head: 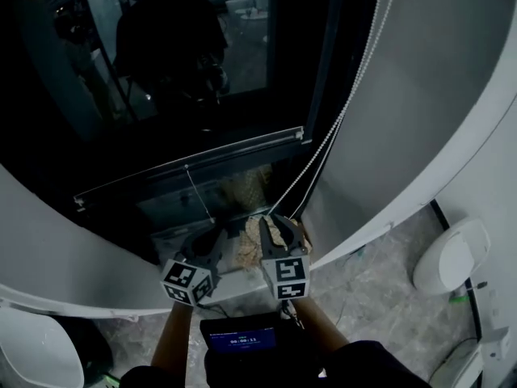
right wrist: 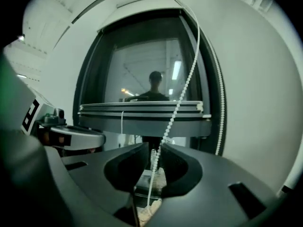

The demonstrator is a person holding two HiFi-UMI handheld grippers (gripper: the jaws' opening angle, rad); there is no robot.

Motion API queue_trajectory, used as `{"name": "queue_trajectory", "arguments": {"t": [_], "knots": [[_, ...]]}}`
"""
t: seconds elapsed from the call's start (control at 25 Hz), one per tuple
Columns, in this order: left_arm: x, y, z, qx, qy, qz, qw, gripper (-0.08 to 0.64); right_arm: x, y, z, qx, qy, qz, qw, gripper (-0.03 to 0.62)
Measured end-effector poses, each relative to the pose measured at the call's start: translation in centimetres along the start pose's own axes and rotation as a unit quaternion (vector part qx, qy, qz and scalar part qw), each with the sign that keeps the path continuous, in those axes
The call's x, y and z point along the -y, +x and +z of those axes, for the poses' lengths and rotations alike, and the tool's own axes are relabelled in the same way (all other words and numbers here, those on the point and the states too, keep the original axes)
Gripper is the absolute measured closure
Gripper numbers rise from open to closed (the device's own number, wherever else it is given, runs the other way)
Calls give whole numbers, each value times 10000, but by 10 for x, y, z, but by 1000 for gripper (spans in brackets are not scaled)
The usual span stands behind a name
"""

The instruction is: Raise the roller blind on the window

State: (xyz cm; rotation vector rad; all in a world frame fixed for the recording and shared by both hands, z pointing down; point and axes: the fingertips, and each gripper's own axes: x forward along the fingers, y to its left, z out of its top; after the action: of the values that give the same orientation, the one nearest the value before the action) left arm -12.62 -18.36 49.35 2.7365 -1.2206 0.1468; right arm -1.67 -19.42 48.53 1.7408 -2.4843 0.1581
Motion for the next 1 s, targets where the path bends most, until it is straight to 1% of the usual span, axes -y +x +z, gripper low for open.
{"name": "queue_trajectory", "arguments": {"t": [0.04, 0.12, 0.2, 0.36, 0.44, 0.56, 0.6, 0.68, 1.0], "knots": [[5, 3, 0, -2, -2, -65, 10000, 549, 11, -8, 0, 31, 61, -226, 9997, 534], [13, 9, 1, -6, -5, -196, 9998, 548, 25, -22, -4, 29, 177, -497, 9986, 534], [22, 15, 1, -5, -15, -333, 9994, 548, 29, -33, -7, 11, 237, -544, 9982, 534], [41, 24, 11, 140, 98, -575, 9982, 548, 18, -41, 4, 216, 158, -219, 9994, 534], [46, 26, 19, 248, 143, -624, 9976, 549, 8, -39, 12, 315, 82, 33, 9995, 534], [50, 27, 30, 350, 201, -609, 9973, 549, -5, -35, 21, 342, 121, 501, 9981, 535], [50, 27, 33, 371, 234, -597, 9973, 549, -9, -34, 25, 376, 141, 654, 9971, 543], [50, 26, 39, 420, 302, -555, 9971, 549, -15, -32, 33, 450, 145, 864, 9951, 580], [45, 16, 51, 555, 345, -392, 9971, 550, -23, -28, 51, 506, -101, 1048, 9932, 584]]}}
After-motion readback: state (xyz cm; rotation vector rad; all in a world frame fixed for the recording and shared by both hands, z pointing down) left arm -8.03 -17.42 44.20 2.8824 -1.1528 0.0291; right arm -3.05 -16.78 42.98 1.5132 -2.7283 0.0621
